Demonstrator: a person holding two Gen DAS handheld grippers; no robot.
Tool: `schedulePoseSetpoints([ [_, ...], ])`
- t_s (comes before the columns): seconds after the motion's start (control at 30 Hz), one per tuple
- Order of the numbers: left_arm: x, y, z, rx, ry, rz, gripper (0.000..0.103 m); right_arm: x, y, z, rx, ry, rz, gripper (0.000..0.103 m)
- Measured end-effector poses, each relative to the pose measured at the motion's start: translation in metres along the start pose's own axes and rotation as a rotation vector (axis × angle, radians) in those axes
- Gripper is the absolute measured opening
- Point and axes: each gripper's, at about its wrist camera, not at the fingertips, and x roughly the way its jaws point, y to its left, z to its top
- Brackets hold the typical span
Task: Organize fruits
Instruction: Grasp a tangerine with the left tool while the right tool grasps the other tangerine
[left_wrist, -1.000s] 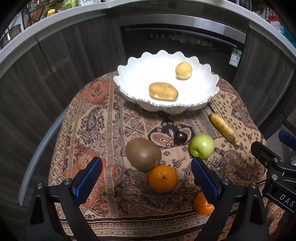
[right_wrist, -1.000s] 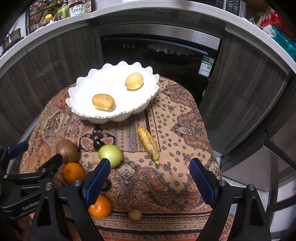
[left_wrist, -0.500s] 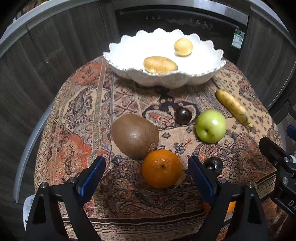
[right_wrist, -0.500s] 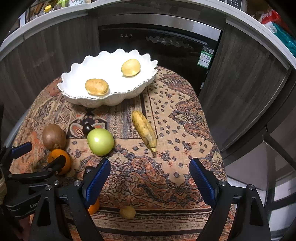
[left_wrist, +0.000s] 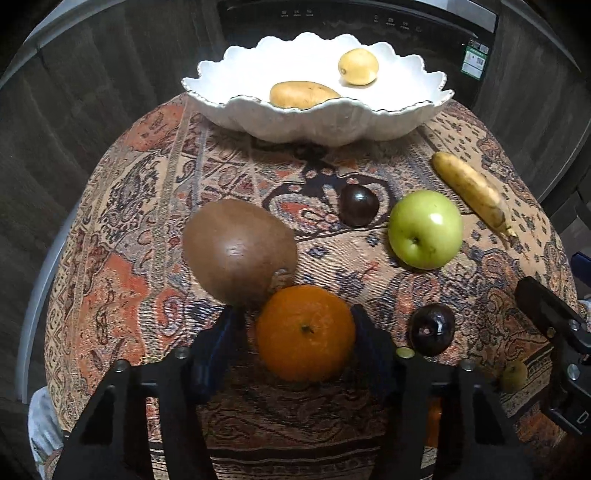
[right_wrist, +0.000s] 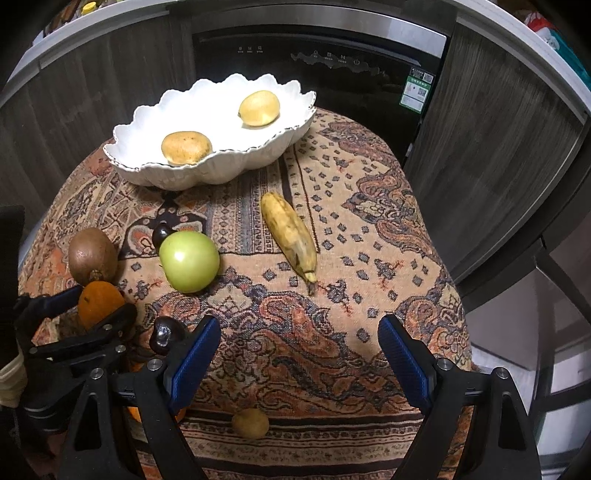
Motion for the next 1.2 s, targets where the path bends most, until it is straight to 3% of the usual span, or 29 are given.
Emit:
schedulePoseSetpoints([
  [0.03,0.000,-0.002,0.000,0.005,0.001,-0.010,0.047,0.000,-0.001,0.000,0.005,0.001,0.003,0.088],
  [0.53,-0.032,0.017,-0.013,-0.009,-0.001,-0.006,0.046,-0.019,0.008,0.001,-0.006,-0.019,0.034,0.088],
  [1.2,-0.056,0.075,-0.057,-0.088,0.003,0.037,0.046,-0.022,0.079,-0.018,-0.158,0.039,0.127,0.087],
])
